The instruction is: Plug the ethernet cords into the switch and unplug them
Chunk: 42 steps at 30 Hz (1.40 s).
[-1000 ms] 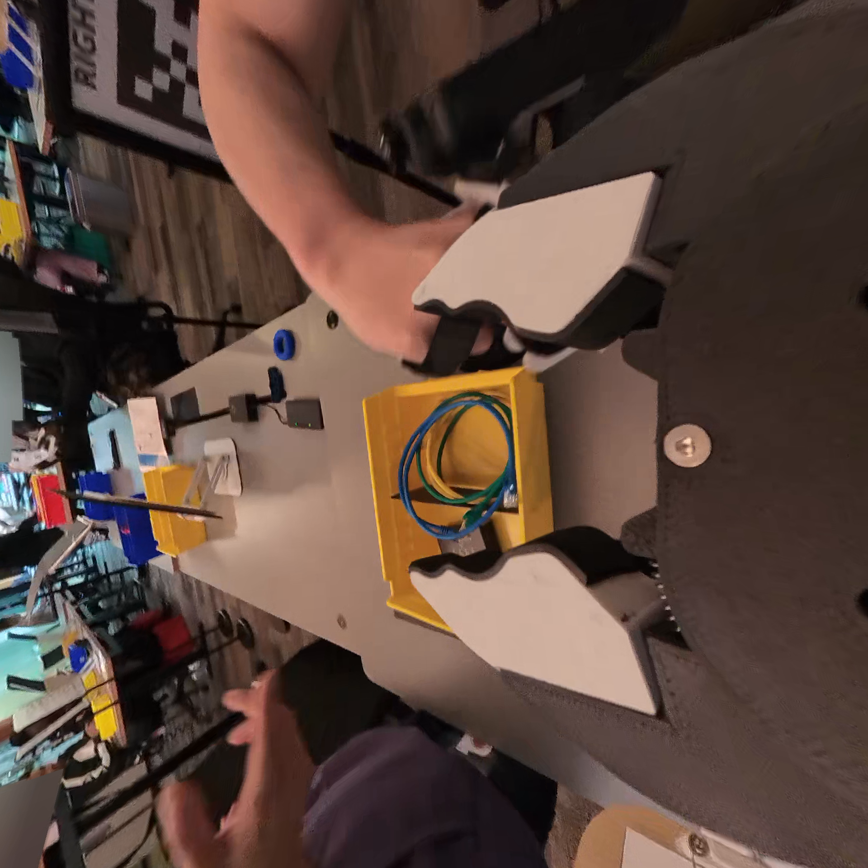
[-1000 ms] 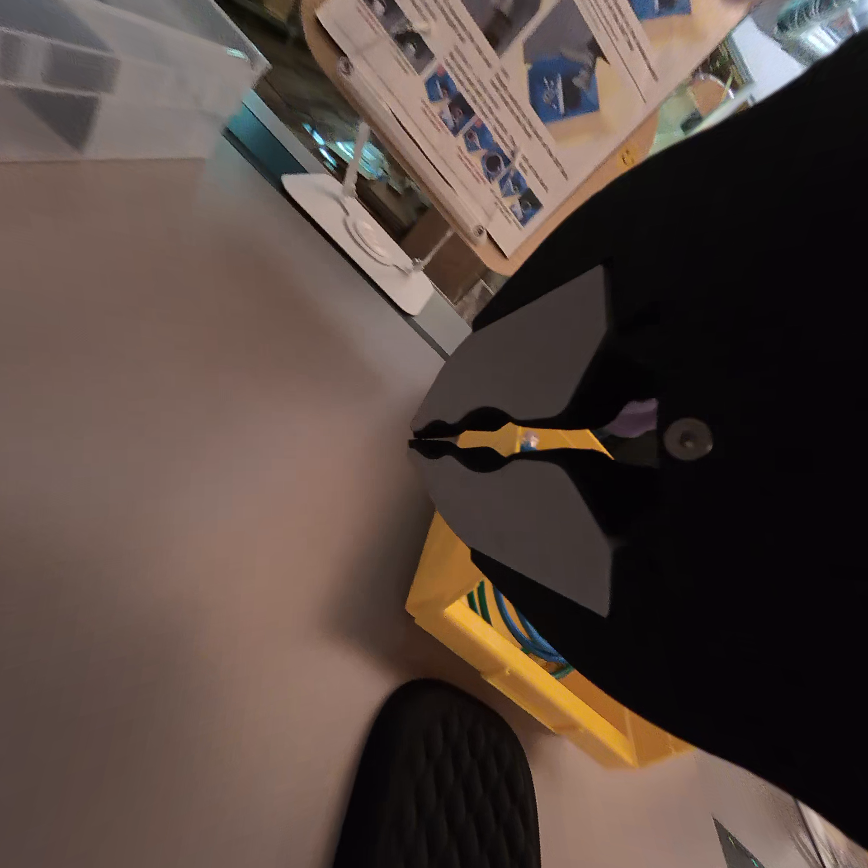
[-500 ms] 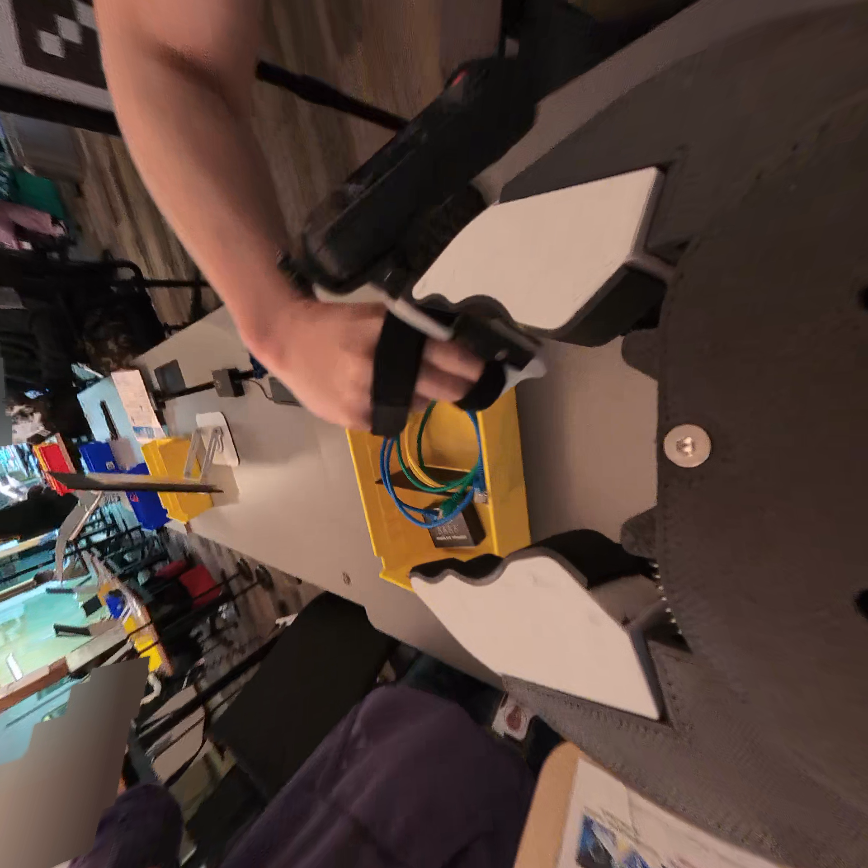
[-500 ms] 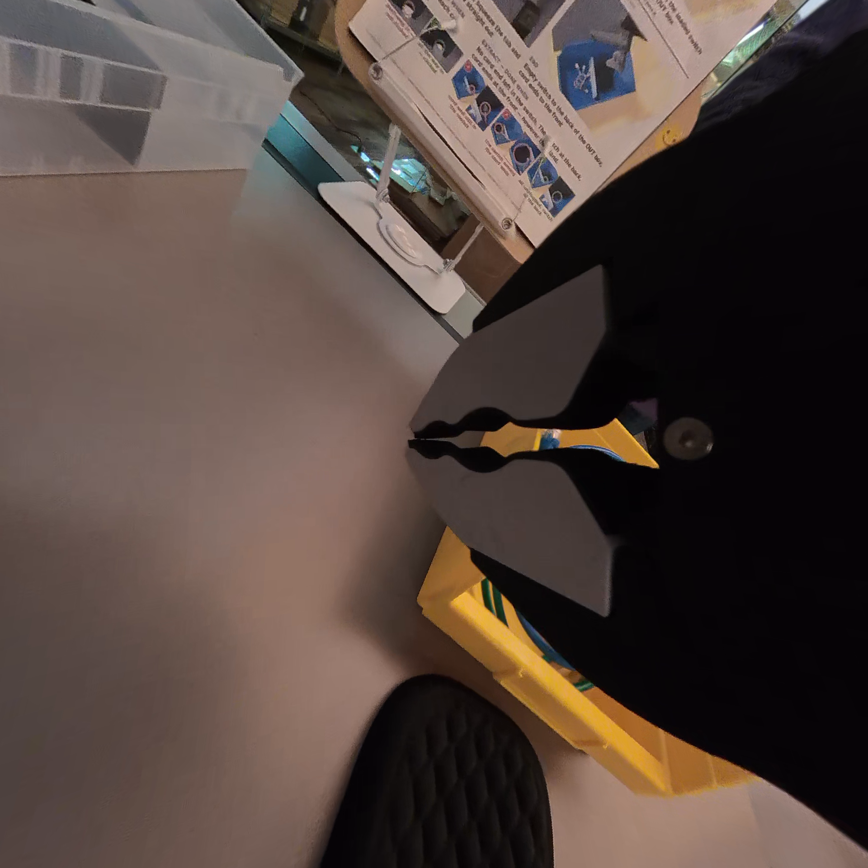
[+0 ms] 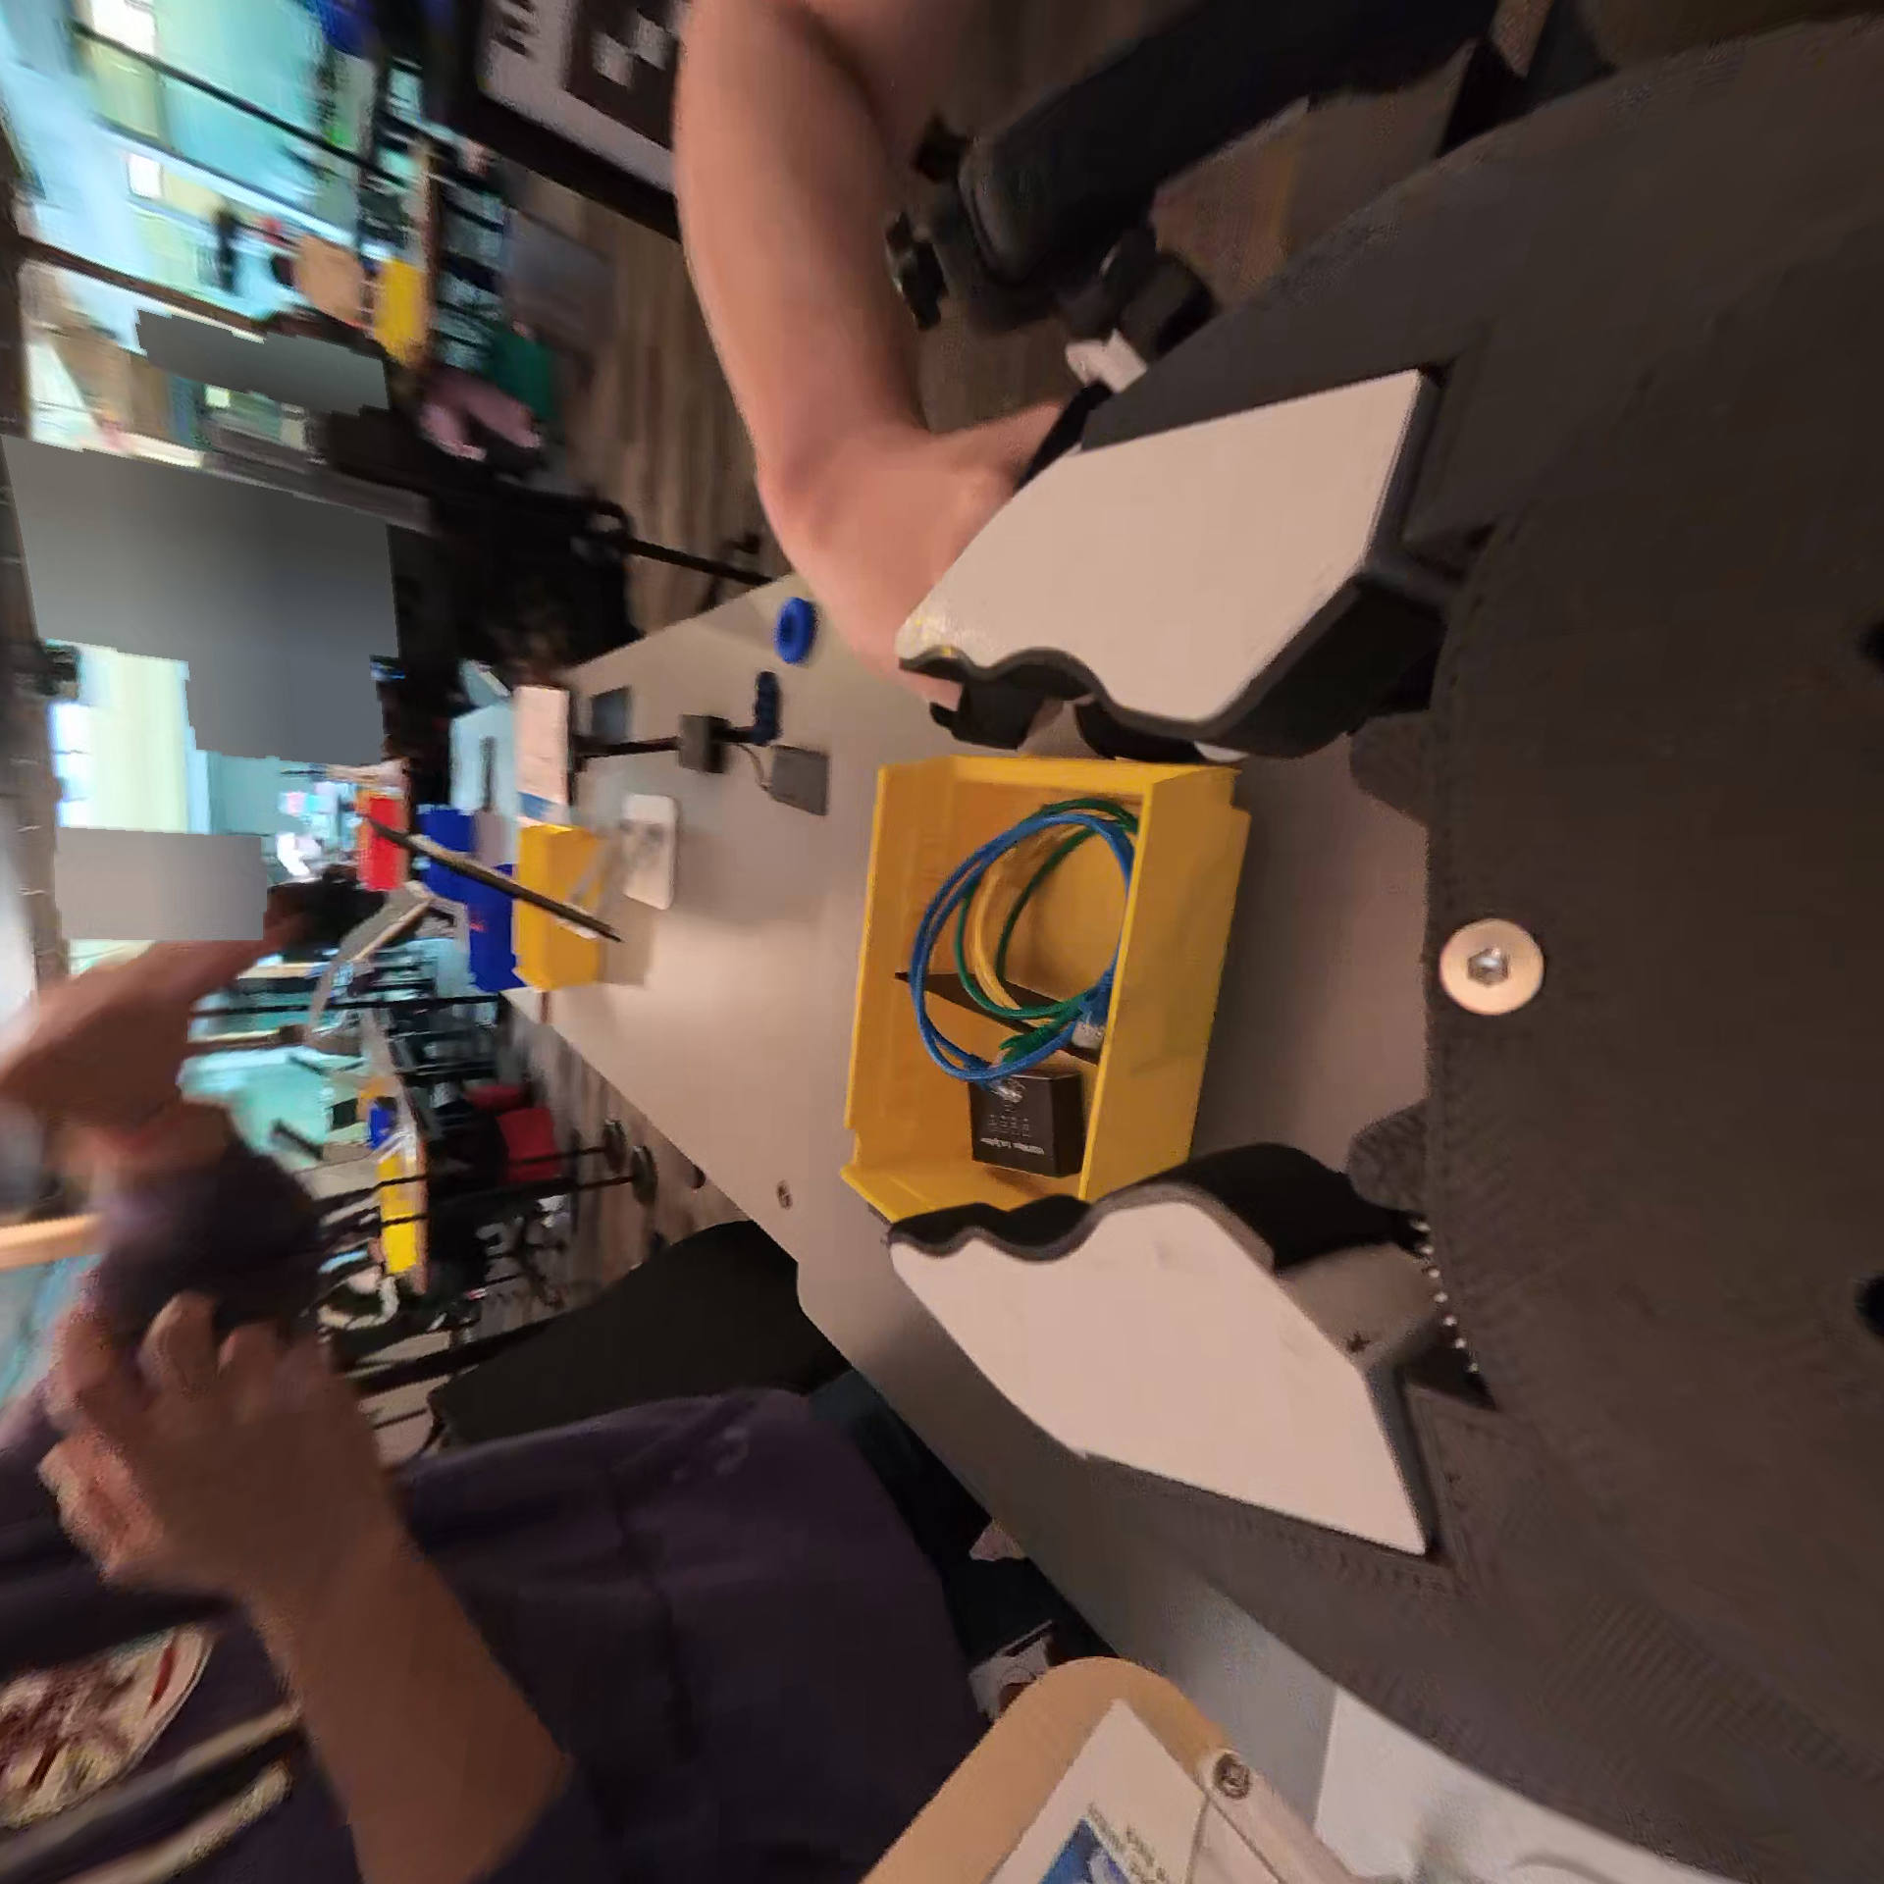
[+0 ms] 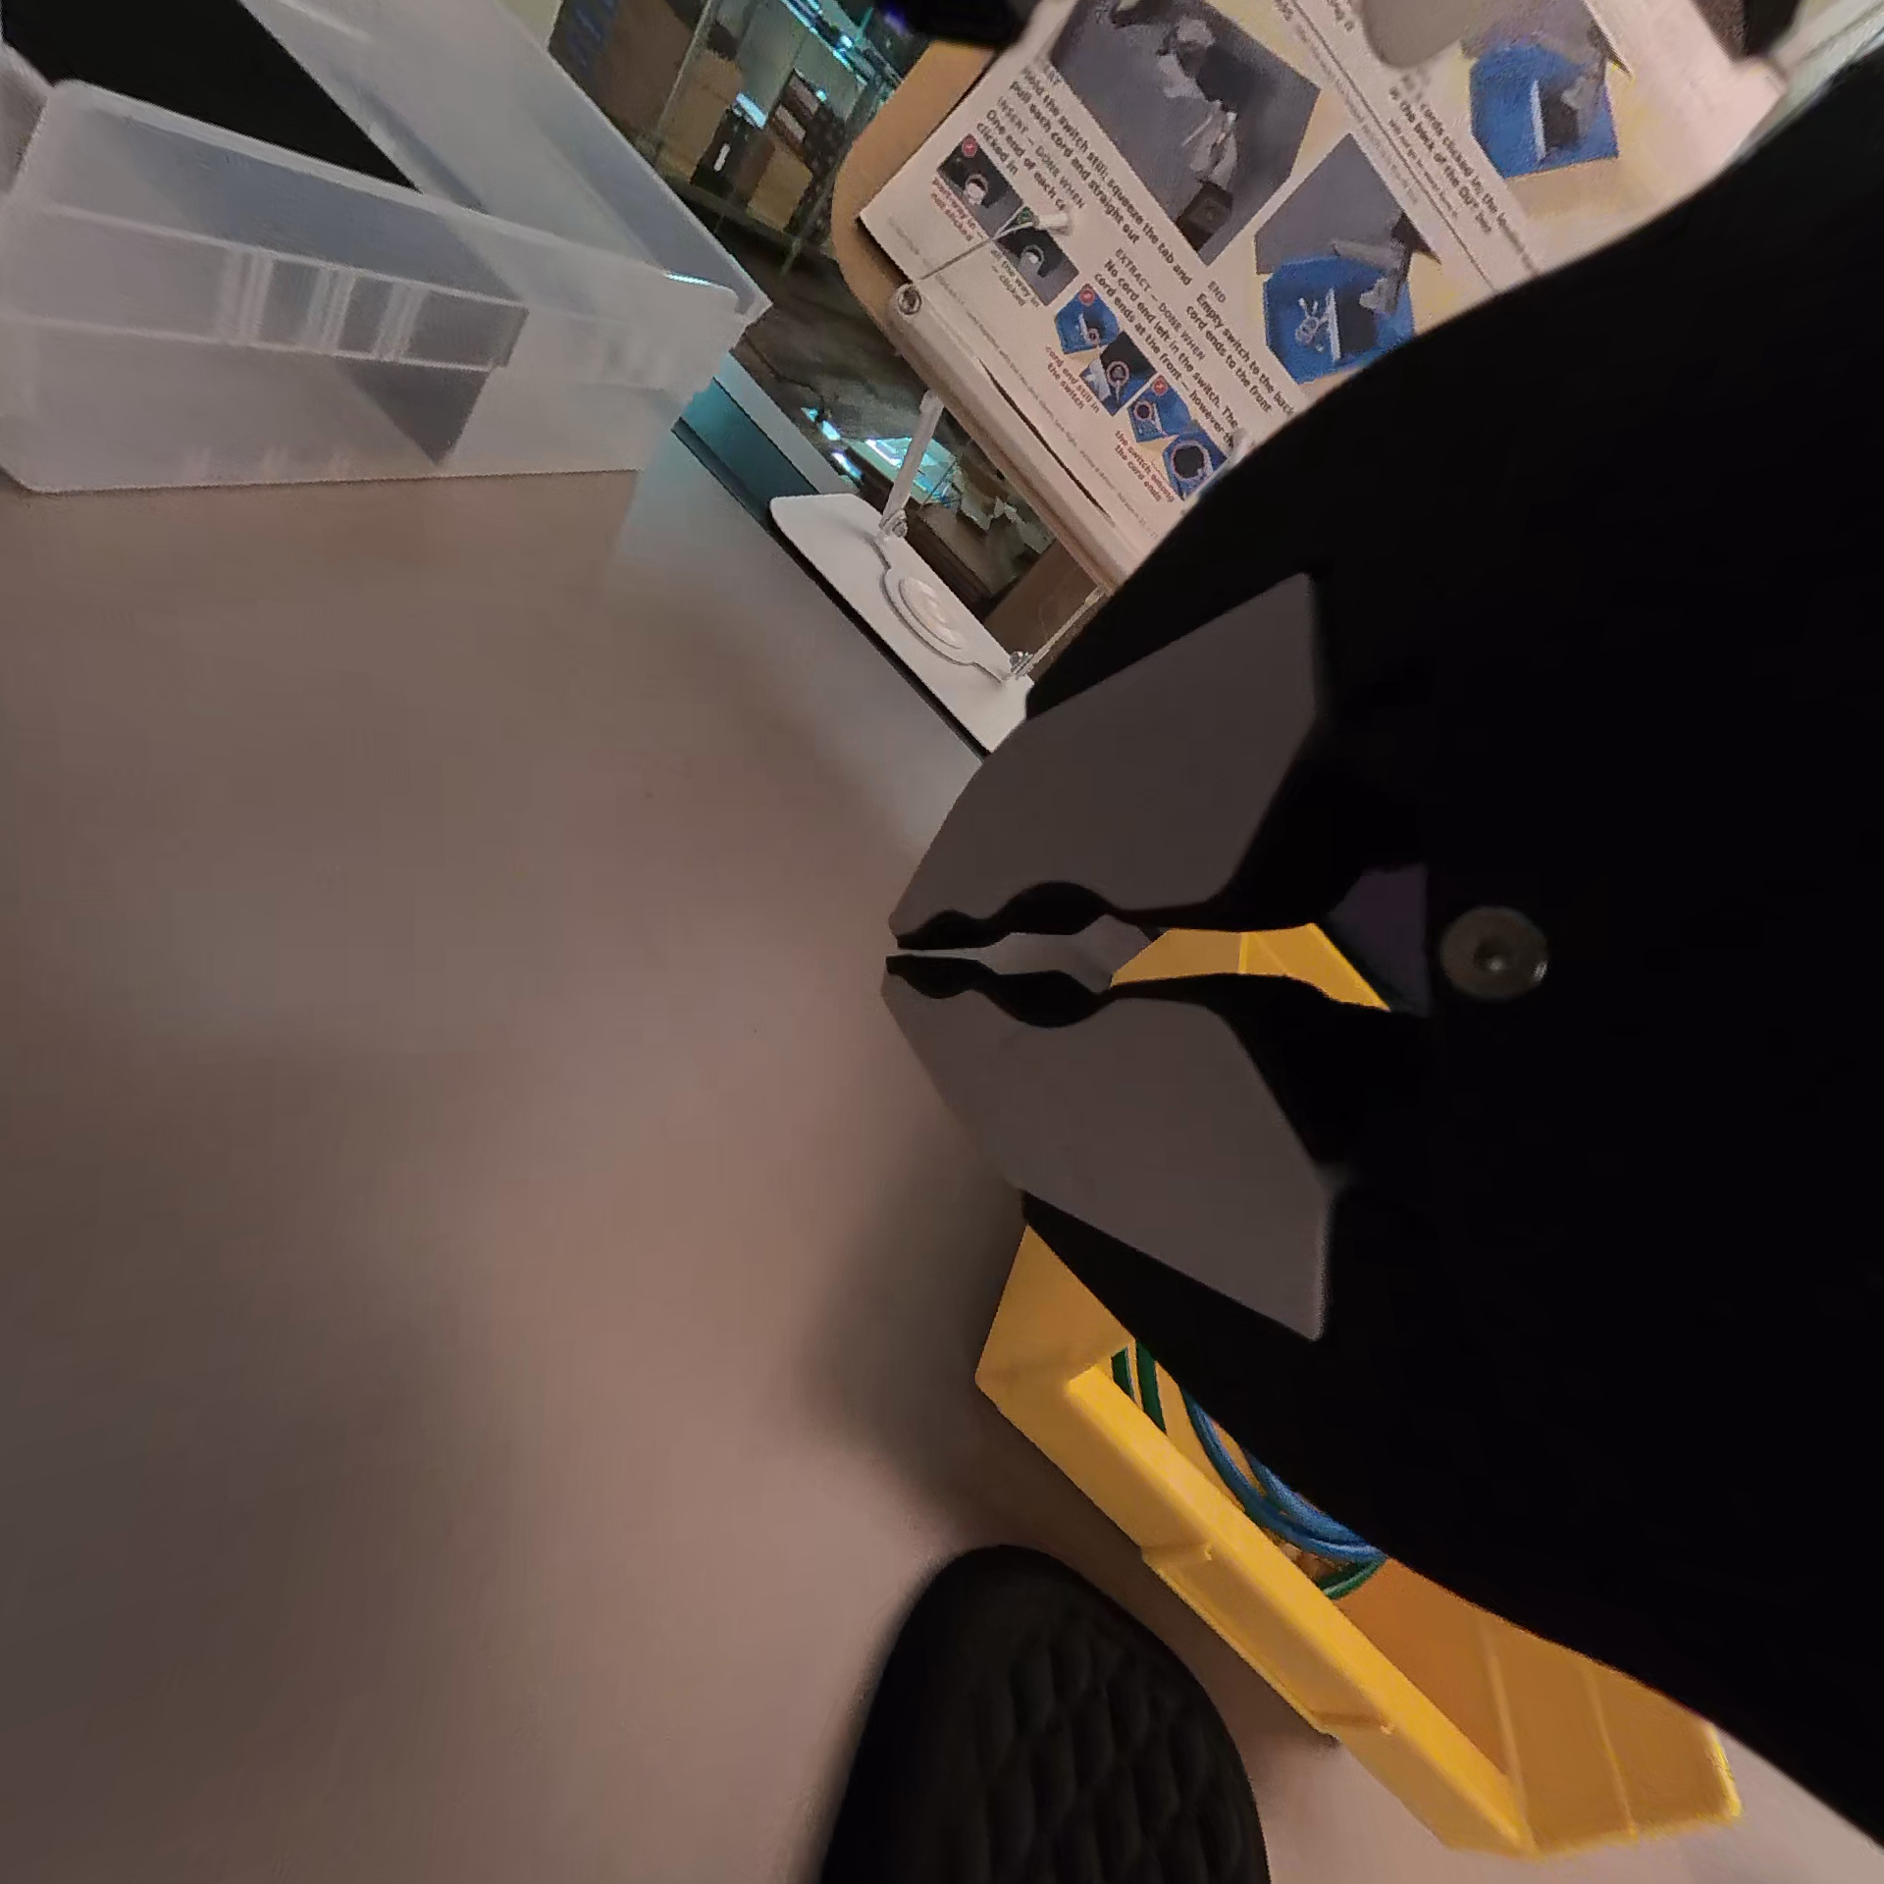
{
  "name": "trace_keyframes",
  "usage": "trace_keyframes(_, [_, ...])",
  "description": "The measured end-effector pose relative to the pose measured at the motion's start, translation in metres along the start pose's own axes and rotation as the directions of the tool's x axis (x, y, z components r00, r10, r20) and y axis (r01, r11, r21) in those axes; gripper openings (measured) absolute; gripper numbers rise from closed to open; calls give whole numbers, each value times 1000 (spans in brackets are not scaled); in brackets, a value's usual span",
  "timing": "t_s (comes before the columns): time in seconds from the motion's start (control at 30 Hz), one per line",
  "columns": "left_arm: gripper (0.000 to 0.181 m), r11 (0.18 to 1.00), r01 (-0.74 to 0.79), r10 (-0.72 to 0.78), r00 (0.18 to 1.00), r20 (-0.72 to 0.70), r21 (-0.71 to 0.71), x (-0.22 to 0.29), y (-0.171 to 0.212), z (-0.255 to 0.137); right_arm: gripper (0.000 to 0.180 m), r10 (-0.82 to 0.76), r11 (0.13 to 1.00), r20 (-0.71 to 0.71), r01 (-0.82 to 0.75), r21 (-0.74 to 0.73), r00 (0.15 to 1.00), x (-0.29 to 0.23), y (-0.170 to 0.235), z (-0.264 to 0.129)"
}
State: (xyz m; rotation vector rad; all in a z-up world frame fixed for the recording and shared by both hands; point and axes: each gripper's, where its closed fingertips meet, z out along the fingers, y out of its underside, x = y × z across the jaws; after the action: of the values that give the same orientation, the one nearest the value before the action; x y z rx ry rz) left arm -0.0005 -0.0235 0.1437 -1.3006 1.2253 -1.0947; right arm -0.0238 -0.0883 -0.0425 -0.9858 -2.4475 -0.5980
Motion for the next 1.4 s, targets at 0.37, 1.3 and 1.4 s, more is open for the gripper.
trace_keyframes(0.37, [96,992,25,-44,987,156,123,-19,5,-91,7,207,978,-131,-203,41,970,38,25,16])
trace_keyframes(1.3, [92,980,-111,193,761,620,-168,-98,43,-120,29,811,115,-477,-708,697,-338,105,236,-63])
trace_keyframes(1.4, [90,925,-135,366,557,746,-354,-125,58,-136,32,777,80,-492,-714,696,-392,101,241,-60])
